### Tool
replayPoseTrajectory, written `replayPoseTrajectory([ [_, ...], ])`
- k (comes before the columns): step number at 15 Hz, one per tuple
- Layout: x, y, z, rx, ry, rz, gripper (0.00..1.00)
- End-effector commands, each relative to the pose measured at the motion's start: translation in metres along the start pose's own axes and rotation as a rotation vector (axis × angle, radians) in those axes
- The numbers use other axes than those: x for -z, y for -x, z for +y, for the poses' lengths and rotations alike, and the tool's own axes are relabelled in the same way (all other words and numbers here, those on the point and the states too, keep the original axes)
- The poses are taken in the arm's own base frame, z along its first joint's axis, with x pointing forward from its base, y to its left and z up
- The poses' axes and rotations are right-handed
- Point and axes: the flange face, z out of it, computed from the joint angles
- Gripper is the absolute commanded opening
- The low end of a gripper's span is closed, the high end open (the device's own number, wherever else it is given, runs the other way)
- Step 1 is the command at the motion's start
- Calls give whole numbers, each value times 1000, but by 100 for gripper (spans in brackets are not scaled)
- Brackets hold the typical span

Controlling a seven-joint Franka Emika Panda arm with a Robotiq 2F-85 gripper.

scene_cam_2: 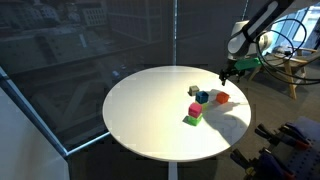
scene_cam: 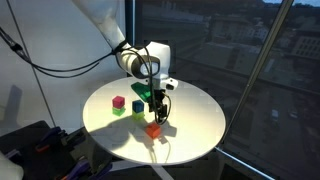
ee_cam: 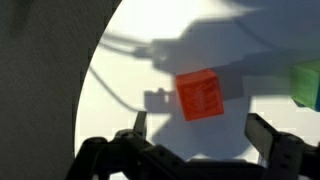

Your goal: Pick up the orange block and put it on the blue block

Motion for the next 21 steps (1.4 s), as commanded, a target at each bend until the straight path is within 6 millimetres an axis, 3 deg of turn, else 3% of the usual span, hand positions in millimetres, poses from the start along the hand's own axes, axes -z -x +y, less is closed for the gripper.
replayPoseTrajectory([
  [1,-15,-11,-4,64,-2,-10,100],
  [9,-40,-17,-14,211,17,-41,100],
  [21,-80,-24,-23,224,37,-74,100],
])
